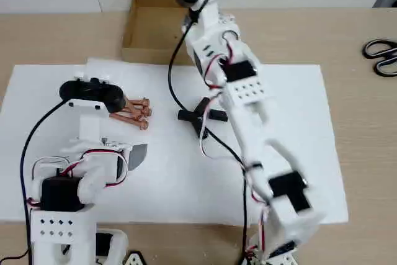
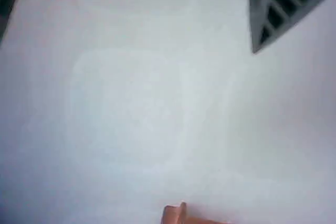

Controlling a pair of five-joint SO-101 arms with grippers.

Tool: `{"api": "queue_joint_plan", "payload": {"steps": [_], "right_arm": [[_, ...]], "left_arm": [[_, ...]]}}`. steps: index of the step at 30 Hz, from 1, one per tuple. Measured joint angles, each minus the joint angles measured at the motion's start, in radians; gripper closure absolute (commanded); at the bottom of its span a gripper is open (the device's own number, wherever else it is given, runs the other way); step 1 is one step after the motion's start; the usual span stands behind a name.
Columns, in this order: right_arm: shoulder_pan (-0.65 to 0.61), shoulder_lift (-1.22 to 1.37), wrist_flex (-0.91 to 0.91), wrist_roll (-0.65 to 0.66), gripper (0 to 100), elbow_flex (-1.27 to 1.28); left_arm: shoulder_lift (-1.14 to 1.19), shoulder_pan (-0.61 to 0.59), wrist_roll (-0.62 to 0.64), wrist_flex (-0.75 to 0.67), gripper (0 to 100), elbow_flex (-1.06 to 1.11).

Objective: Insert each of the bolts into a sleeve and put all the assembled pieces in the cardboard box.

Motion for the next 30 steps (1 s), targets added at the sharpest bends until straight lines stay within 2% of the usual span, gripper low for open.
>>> {"api": "queue_joint_plan", "payload": {"steps": [6, 14, 21, 27, 30], "right_arm": [[0.0, 0.305, -0.213, 0.0, 99.5, -0.169], [0.0, 0.601, -0.232, 0.0, 99.0, -0.356], [0.003, 0.71, -0.232, 0.0, 98.6, -0.43], [0.006, 0.724, -0.236, 0.0, 84.7, -0.431], [0.014, 0.724, -0.239, 0.0, 82.5, -0.433]], "left_arm": [[0.0, 0.0, 0.0, 0.0, 71, 0.0], [0.0, -0.061, 0.003, 0.0, 71, 0.0], [0.0, -0.064, 0.0, 0.0, 71, 0.0], [0.0, -0.064, 0.0, 0.0, 71, 0.0], [0.0, -0.064, 0.0, 0.0, 71, 0.0]]}}
